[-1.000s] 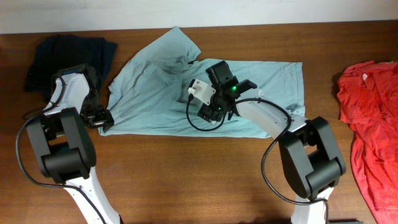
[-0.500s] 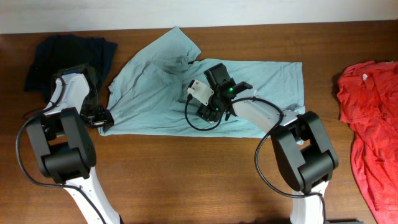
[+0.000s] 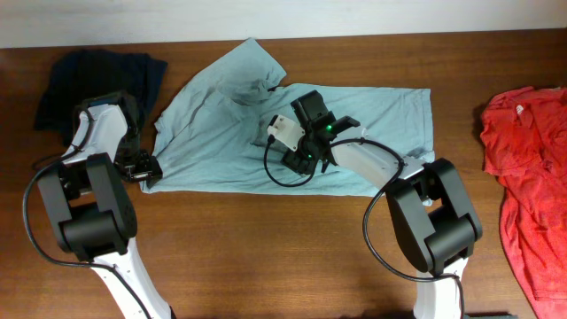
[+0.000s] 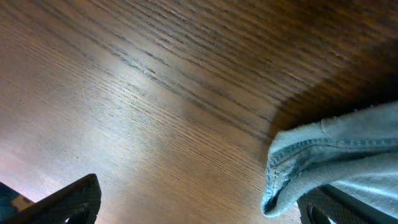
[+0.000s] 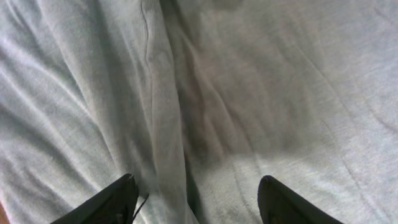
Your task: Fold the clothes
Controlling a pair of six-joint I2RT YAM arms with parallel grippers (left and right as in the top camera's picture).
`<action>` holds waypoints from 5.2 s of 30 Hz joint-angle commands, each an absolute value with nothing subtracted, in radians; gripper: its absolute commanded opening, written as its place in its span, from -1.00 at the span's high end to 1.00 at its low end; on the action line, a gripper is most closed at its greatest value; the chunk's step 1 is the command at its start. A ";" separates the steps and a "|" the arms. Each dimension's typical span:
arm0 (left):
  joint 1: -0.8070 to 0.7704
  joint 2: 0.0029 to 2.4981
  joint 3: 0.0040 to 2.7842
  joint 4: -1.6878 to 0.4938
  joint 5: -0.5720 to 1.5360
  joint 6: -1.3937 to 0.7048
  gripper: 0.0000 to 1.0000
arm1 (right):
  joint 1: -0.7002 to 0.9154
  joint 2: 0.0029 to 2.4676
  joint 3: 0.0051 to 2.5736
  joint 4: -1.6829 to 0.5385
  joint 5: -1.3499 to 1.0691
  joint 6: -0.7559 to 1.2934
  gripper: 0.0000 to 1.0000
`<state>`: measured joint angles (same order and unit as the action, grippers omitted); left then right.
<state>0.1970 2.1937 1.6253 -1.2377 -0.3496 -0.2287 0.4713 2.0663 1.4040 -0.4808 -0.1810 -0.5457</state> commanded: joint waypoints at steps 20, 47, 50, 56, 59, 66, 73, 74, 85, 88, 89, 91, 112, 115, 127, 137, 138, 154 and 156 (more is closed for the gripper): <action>0.201 2.212 1.615 -1.235 -0.371 -0.232 -0.99 | 0.478 2.085 1.392 -0.482 -0.187 -0.537 -0.06; 0.201 2.212 1.615 -1.235 -0.371 -0.232 -0.99 | 0.478 2.099 1.392 -0.474 -0.190 -0.537 0.50; 0.201 2.212 1.615 -1.235 -0.371 -0.232 -0.99 | 0.477 2.099 1.392 -0.474 -0.190 -0.537 0.72; 0.201 2.212 1.615 -1.235 -0.371 -0.232 -0.99 | 0.476 2.099 1.392 -0.456 -0.182 -0.537 0.92; 0.201 2.212 1.615 -1.235 -0.371 -0.232 -0.99 | 0.464 2.099 1.393 -0.436 -0.137 -0.537 0.92; 0.201 2.212 1.615 -1.235 -0.371 -0.232 -0.99 | 0.404 2.099 1.392 -0.419 -0.097 -0.537 0.92; 0.201 2.212 1.615 -1.235 -0.371 -0.232 -0.99 | 0.358 2.099 1.392 -0.385 -0.183 -0.537 0.59; 0.201 2.212 1.615 -1.235 -0.371 -0.232 -0.99 | 0.358 2.099 1.392 -0.377 -0.200 -0.537 0.49; 0.201 2.212 1.615 -1.235 -0.371 -0.232 -0.99 | 0.361 2.097 1.416 -0.303 -0.263 -0.449 0.18; 0.201 2.212 1.615 -1.235 -0.371 -0.232 -0.99 | 0.360 2.097 1.443 -0.332 -0.330 -0.432 0.18; 0.201 2.212 1.615 -1.235 -0.371 -0.232 -0.99 | 0.360 2.097 1.445 -0.337 -0.322 -0.432 0.18; 0.201 2.212 1.615 -1.235 -0.371 -0.231 -0.99 | 0.358 2.097 1.445 -0.352 -0.282 -0.432 0.16; 0.201 2.212 1.615 -1.235 -0.371 -0.232 -0.99 | 0.149 1.990 1.559 -1.016 -0.145 -0.441 0.08; 0.201 2.212 1.615 -1.235 -0.371 -0.232 -0.99 | 0.149 1.992 1.507 -0.973 -0.146 -0.475 0.09; 0.201 2.212 1.615 -1.235 -0.371 -0.232 -0.99 | 0.158 1.998 1.424 -0.877 -0.191 -0.528 0.24; 0.201 2.212 1.615 -1.235 -0.371 -0.232 -0.99 | 0.158 2.022 1.402 -0.836 -0.235 -0.554 0.37; 0.201 2.212 1.615 -1.235 -0.371 -0.232 -0.99 | 0.158 2.023 1.399 -0.831 -0.237 -0.554 0.37; 0.201 2.212 1.615 -1.235 -0.371 -0.232 -0.99 | 0.158 2.035 1.394 -0.795 -0.303 -0.554 0.37; 0.201 2.212 1.615 -1.235 -0.371 -0.232 -0.99 | 0.158 2.050 1.394 -0.794 -0.304 -0.554 0.37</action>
